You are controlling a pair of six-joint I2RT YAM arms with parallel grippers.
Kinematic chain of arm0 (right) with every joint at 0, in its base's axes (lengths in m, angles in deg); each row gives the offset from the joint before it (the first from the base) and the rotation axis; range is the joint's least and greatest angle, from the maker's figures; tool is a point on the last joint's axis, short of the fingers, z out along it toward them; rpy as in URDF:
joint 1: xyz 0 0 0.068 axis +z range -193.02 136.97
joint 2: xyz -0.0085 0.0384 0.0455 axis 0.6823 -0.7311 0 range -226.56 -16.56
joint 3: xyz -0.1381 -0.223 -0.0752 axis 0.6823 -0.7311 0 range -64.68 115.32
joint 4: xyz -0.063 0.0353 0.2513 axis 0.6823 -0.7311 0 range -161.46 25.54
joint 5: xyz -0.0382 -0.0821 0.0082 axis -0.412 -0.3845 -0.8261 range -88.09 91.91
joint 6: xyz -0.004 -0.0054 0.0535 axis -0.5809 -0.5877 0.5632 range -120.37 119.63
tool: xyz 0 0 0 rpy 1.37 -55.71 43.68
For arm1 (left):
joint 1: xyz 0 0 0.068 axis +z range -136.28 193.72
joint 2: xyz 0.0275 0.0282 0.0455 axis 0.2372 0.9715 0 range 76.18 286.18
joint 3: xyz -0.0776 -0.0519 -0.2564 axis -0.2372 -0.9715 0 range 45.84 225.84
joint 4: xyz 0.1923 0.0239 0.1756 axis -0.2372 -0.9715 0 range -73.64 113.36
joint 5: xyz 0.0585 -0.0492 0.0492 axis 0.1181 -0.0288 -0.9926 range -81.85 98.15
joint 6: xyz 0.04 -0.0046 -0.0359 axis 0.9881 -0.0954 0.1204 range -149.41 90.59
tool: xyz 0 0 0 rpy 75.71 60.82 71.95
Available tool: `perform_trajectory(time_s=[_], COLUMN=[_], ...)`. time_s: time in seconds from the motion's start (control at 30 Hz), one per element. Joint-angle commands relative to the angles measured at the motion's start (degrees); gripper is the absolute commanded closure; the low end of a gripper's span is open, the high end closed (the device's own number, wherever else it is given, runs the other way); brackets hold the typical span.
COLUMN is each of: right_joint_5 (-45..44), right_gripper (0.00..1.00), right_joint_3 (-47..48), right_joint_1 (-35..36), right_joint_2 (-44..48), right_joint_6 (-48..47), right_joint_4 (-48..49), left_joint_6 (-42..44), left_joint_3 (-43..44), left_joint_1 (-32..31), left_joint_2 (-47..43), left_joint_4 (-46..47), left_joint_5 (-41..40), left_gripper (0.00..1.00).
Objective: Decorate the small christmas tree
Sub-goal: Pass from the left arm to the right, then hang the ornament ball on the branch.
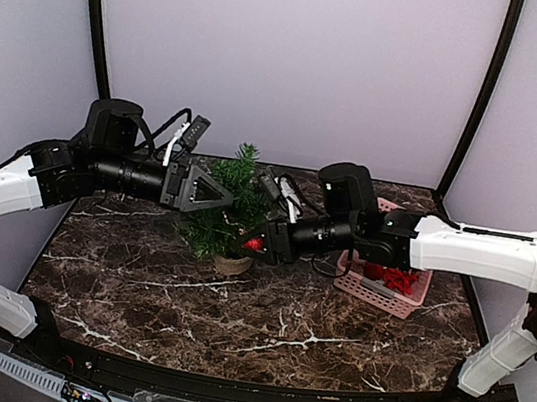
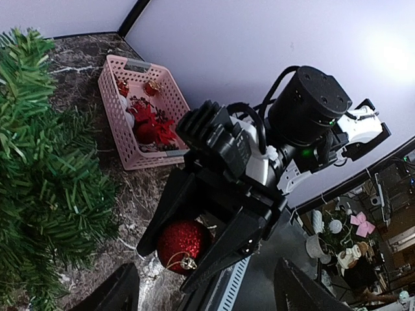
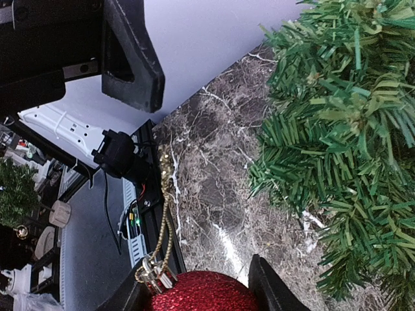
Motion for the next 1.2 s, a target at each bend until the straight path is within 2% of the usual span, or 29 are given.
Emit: perform_trajectory(time_s=[0.0,0.3,0.37,0.4,0.53,0.6,0.77,0.87,1.07,1.17], right_joint_5=[4.38,5.84,5.89,5.89,5.89,5.97,6.41,6.67,6.85,6.98], right_gripper=[0.61,0.61,0.61,0.61,0.61,0.61,0.61,0.61,0.61,0.61], right_joint_3=[3.0,4.92,5.36,5.55,6.26,6.4,6.81,6.92,6.94,7.19], right_joint_1=[0.07,1.13,1.36,1.46,1.71,1.8,2.21,2.43,2.68,2.82], right_joint_2=[2.88,3.51,3.39,3.23,2.95,2.85,2.64,2.46,2.19,2.04], right_joint_6=[-4.85,-6.7,-6.94,-7.1,-7.52,-7.65,-7.77,-8.01,-8.01,-8.05], right_joint_4=[-5.5,-6.15,-6.16,-6.24,-6.76,-7.01,-7.41,-7.85,-8.06,-8.32], left_joint_6=[-0.82,-4.35,-5.75,-6.0,-6.84,-6.85,-7.5,-8.18,-8.44,-8.88], left_joint_3=[1.74,0.04,-0.54,-0.79,-1.59,-1.93,-2.66,-3.16,-3.45,-3.62], left_joint_1=[0.34,0.34,0.35,0.34,0.34,0.34,0.37,0.39,0.44,0.62], left_joint_2=[0.18,1.44,1.52,1.5,1.25,1.07,0.81,0.52,0.6,0.46], left_joint_4=[-5.37,-4.59,-3.32,-2.83,-1.82,-1.95,-0.82,0.71,1.59,2.28], left_joint_5=[8.03,14.62,16.01,16.82,17.45,17.22,16.62,16.51,15.93,15.61], left_gripper=[0.26,0.25,0.31,0.4,0.64,0.71,0.79,0.81,0.74,0.77])
